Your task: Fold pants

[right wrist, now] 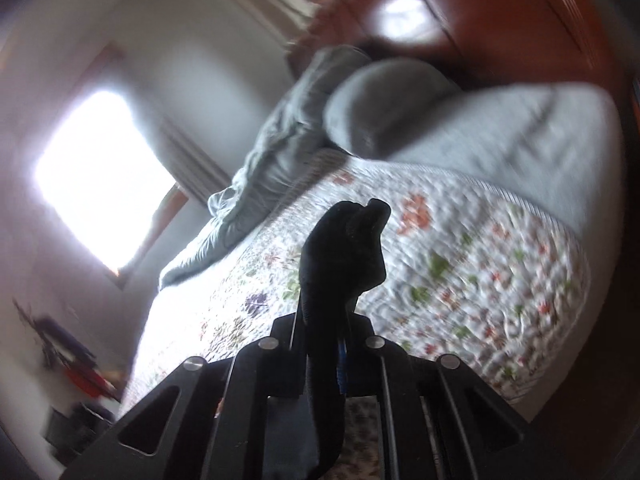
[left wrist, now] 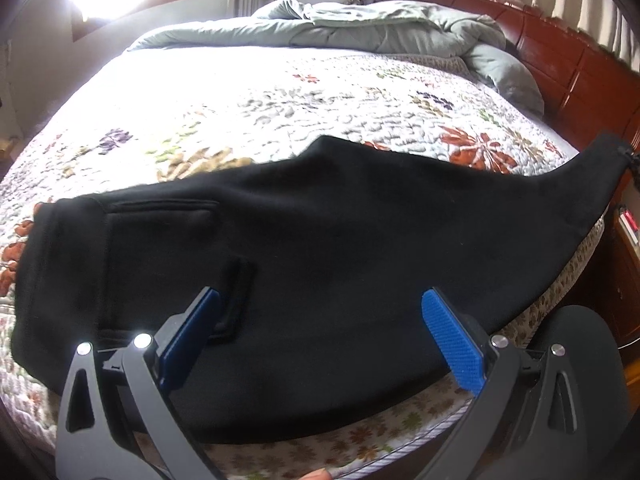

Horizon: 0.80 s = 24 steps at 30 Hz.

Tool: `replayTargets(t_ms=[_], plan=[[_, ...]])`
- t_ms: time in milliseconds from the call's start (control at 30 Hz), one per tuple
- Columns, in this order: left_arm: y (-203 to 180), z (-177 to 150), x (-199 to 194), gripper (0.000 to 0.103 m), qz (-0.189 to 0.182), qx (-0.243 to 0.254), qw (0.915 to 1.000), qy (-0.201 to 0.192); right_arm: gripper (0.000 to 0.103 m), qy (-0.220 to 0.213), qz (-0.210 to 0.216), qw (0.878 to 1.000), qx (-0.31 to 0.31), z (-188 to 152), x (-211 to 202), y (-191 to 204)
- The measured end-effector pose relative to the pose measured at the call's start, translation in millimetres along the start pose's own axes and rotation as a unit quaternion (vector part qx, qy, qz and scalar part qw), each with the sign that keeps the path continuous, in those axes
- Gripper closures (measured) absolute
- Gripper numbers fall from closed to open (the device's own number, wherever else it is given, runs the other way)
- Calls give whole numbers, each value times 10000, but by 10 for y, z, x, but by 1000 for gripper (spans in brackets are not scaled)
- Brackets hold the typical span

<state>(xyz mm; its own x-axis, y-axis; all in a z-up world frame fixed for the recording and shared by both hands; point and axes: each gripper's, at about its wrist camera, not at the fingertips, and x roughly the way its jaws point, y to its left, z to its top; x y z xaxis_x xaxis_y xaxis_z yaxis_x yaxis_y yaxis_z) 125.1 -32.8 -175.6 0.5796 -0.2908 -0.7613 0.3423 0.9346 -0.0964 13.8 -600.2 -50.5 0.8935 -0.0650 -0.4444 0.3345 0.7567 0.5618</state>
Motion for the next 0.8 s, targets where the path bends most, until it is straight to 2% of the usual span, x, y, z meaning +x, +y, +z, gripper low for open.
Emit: replayTargets(t_ms=[233,467,600,800], plan=[[250,-12,-181,3,126,-7,9998,-160,92,-211,-149,9947,-993,-85,-189,887],[473,-46,-318,3,207,155,9993,-285,92,-457,-504,9747,-2128,-315,-268,1704],[605,-65,-376,3,151,33,9990,-421,92,-509,-704,9614,-2611,-478,-276,2079],[715,-133,-409,3,26,-142,9985,-535,92,-450,-840,9526,-2890,-648,-203,2392]])
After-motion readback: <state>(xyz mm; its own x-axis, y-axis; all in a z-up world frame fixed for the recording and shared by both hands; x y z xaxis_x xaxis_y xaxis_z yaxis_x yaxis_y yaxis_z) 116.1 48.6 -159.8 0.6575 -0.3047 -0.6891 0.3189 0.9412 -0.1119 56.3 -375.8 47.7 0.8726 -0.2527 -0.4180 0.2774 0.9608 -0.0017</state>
